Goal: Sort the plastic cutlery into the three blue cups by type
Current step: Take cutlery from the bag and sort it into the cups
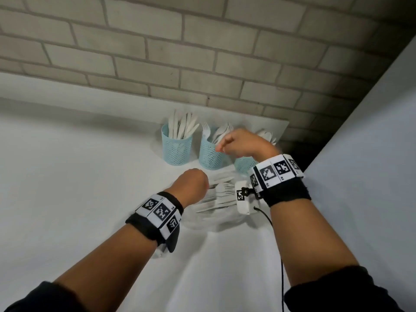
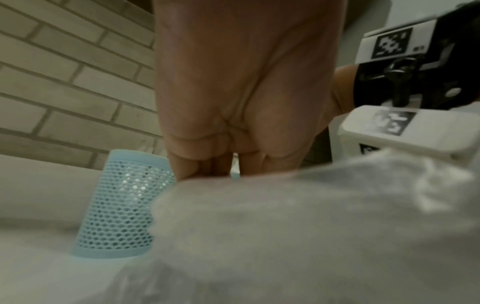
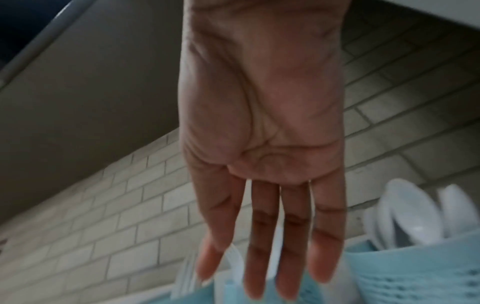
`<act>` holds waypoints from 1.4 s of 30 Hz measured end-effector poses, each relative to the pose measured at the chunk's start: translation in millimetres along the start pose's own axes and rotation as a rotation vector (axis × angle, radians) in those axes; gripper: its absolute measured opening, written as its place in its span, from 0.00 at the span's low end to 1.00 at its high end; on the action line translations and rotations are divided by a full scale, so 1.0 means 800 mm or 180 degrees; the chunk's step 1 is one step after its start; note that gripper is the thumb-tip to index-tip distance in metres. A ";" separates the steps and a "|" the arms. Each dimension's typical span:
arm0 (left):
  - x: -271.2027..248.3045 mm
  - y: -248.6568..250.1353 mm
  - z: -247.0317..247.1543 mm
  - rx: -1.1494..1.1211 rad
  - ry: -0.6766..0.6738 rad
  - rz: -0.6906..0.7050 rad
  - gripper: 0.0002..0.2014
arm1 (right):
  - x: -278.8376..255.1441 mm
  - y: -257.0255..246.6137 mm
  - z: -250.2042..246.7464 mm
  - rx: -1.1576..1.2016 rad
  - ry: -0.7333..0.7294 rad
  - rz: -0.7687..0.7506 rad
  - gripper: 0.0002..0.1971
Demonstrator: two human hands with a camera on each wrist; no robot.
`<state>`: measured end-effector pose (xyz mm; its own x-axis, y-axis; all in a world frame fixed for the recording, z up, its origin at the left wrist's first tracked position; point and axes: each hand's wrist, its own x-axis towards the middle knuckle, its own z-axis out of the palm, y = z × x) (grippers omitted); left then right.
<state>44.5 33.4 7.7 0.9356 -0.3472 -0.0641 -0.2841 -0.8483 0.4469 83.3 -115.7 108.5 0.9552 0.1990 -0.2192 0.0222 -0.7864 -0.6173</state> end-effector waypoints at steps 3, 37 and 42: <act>0.003 0.009 0.009 0.0214 -0.0169 0.0127 0.15 | -0.025 0.019 0.005 -0.0744 -0.0319 0.0198 0.12; 0.005 0.002 0.036 0.1028 0.0003 0.0288 0.18 | -0.038 0.121 0.105 0.1129 0.0970 0.0419 0.19; 0.003 -0.007 0.037 0.0998 0.0197 0.0546 0.15 | -0.036 0.130 0.112 0.1441 0.1297 0.0389 0.16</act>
<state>41.7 25.3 -21.3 0.8770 -0.4783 0.0465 -0.4795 -0.8645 0.1506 31.8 -150.9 -17.4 0.9808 -0.1864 -0.0576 -0.1367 -0.4454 -0.8848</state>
